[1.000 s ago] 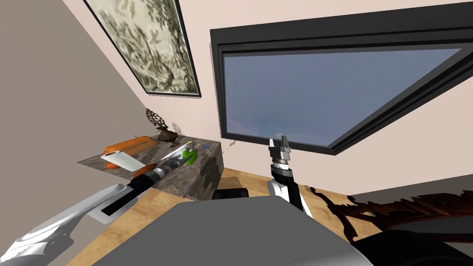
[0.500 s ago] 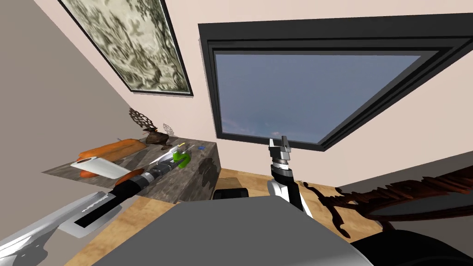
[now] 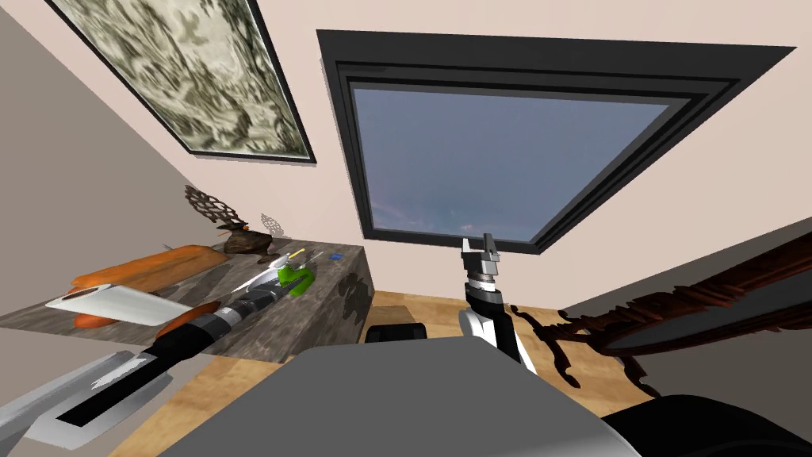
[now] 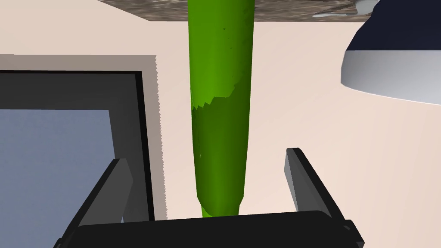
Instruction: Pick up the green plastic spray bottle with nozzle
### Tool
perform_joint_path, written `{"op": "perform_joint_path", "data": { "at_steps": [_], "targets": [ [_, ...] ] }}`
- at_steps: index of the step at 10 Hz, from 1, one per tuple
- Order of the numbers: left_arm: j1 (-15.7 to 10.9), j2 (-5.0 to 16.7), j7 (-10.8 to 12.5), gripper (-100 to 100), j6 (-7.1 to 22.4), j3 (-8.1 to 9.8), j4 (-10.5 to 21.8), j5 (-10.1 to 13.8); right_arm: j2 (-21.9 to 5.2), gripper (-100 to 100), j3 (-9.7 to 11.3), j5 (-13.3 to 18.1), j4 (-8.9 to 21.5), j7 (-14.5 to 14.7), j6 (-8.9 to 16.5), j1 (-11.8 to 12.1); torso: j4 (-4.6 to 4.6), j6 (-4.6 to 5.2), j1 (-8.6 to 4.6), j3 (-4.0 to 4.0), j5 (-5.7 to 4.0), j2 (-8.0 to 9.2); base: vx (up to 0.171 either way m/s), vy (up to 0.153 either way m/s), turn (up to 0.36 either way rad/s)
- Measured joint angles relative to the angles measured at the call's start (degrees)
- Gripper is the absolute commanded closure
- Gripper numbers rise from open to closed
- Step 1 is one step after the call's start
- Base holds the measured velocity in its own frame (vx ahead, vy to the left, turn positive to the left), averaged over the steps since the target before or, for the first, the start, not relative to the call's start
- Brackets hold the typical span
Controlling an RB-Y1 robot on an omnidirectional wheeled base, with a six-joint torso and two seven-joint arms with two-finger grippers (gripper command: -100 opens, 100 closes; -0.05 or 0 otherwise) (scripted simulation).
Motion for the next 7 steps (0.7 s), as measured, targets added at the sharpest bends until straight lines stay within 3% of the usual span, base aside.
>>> {"op": "perform_joint_path", "data": {
  "at_steps": [4, 7],
  "targets": [
    [0.89, 0.68, -1.15, -100, -4.54, 1.95, 5.25, 2.20, 0.00, 0, -0.01, 0.00, 0.00, 0.00, 0.00, 0.01, 0.01, -0.05, 0.02, 0.02, 0.00, 0.04, 0.005, -0.042, -0.059],
    [1.06, 1.10, -2.22, -100, -8.43, 3.26, 10.74, 3.81, 0.00, 0, -0.01, 0.00, 0.00, 0.00, 0.00, 0.01, 0.01, -0.07, 0.03, 0.02, 0.00, 0.03, 0.015, -0.065, -0.153]
  ]
}}
